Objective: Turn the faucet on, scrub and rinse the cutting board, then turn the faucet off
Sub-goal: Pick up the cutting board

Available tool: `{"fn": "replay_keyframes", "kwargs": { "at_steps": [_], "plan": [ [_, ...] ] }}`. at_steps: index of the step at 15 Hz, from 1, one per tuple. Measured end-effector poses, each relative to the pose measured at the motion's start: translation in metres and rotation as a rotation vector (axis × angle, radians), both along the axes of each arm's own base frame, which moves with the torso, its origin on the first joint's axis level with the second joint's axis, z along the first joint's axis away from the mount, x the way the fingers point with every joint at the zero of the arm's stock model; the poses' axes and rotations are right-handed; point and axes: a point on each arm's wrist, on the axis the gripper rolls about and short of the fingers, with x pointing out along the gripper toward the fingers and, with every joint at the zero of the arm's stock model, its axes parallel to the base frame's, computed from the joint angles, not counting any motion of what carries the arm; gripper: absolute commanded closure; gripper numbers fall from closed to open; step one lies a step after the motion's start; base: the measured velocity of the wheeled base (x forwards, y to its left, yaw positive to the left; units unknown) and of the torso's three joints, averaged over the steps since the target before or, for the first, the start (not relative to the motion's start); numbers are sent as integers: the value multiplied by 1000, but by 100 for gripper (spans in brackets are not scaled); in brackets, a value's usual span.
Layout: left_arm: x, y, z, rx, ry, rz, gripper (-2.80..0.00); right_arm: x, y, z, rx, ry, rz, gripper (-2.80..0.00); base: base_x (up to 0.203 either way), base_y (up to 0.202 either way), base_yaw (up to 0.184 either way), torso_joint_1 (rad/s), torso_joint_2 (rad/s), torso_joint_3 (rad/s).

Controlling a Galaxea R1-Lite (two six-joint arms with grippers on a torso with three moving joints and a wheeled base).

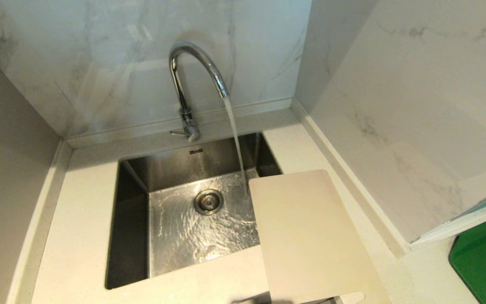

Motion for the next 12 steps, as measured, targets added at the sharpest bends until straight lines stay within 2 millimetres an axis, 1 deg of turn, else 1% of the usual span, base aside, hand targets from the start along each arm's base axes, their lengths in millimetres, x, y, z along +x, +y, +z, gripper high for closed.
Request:
{"fn": "replay_keyframes", "kwargs": {
  "at_steps": [2,3,5,8,10,12],
  "plan": [
    [0,0,0,-1,0,1,0,0,0,2,-18,-2,9,0,0,0,0,0,0,0],
    [0,0,0,-2,0,1,0,-2,1,8,-20,-19,27,0,0,0,0,0,0,0],
    [0,0,0,-2,0,1,0,-11,2,32,-21,-55,98,0,0,0,0,0,0,0],
    [0,0,0,-6,0,1,0,-29,5,70,-39,-42,226,0,0,0,0,0,0,0],
    [0,0,0,-8,0,1,0,-31,5,97,-54,-23,279,0,0,0,0,0,0,0],
    [0,0,0,-9,0,2,0,-24,5,122,-64,-5,297,0,0,0,0,0,0,0]
  ]
}}
